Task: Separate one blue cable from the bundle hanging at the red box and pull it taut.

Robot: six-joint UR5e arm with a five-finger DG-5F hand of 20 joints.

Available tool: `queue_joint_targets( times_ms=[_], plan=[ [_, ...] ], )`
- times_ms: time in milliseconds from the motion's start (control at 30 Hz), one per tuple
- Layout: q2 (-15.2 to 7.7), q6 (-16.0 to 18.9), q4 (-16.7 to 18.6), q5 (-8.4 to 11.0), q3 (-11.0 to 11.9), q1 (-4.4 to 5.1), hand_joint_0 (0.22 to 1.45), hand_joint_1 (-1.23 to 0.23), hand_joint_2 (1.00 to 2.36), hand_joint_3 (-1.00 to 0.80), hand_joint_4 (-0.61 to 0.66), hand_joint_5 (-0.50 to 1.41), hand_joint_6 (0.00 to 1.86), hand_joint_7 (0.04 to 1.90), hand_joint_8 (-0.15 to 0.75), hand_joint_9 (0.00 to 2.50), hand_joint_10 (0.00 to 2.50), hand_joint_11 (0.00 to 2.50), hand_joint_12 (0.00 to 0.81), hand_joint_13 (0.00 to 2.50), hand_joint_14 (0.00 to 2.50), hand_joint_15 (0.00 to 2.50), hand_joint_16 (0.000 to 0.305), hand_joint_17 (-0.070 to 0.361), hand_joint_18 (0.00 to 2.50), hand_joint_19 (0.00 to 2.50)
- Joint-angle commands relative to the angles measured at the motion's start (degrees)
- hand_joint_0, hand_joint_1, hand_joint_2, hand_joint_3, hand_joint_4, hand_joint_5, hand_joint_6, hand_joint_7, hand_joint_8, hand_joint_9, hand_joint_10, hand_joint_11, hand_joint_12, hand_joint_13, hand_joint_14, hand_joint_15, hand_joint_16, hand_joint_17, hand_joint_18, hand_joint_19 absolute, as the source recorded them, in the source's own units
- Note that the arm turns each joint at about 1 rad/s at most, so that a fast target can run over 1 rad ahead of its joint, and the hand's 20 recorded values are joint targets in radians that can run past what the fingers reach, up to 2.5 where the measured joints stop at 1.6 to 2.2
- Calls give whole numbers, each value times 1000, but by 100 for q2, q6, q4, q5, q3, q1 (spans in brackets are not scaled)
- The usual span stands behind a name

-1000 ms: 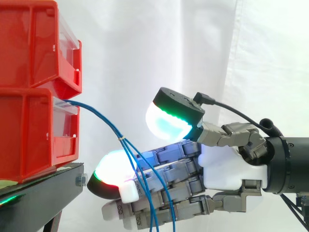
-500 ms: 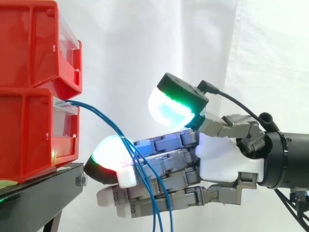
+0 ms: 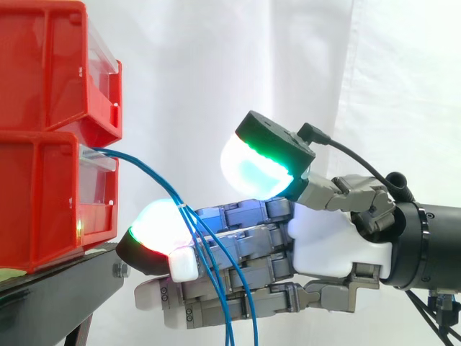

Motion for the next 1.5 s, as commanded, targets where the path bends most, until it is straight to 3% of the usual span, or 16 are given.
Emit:
queue_joint_targets(
  times_ms=[0,233,433,567,1000,1133,1333,1467],
  plan=[
    [-9,7,10,-21,-4,0,638,-754,1010,-376,265,-117,501,1186,305,768,11,392,203,564,1,63,10,22,302,0],
    [0,7,1,-13,5,-9,643,-750,1012,-343,184,-121,530,1268,309,773,10,397,206,575,2,71,10,23,310,0],
    [0,16,10,5,5,17,656,-777,1013,-317,182,-178,726,967,313,772,10,435,212,588,1,79,10,23,319,0],
    [0,7,1,23,5,35,654,-770,1013,-321,190,-195,793,916,313,774,12,448,215,595,3,85,10,23,324,0],
    [0,16,-8,-4,14,35,625,-734,1013,-335,192,-203,929,1012,331,818,14,574,241,646,5,155,12,28,349,0],
    [17,24,-34,-65,31,35,627,-714,1017,-250,169,-200,943,1085,338,846,15,642,250,667,7,193,13,29,364,0],
    [141,33,-280,-100,22,9,631,-726,1022,-104,111,-197,956,1197,344,865,15,703,262,702,9,239,14,32,386,0],
    [237,33,-544,-100,31,-18,648,-745,1021,-136,121,-203,964,1124,350,864,13,734,264,705,9,239,15,33,399,0]
  ],
)
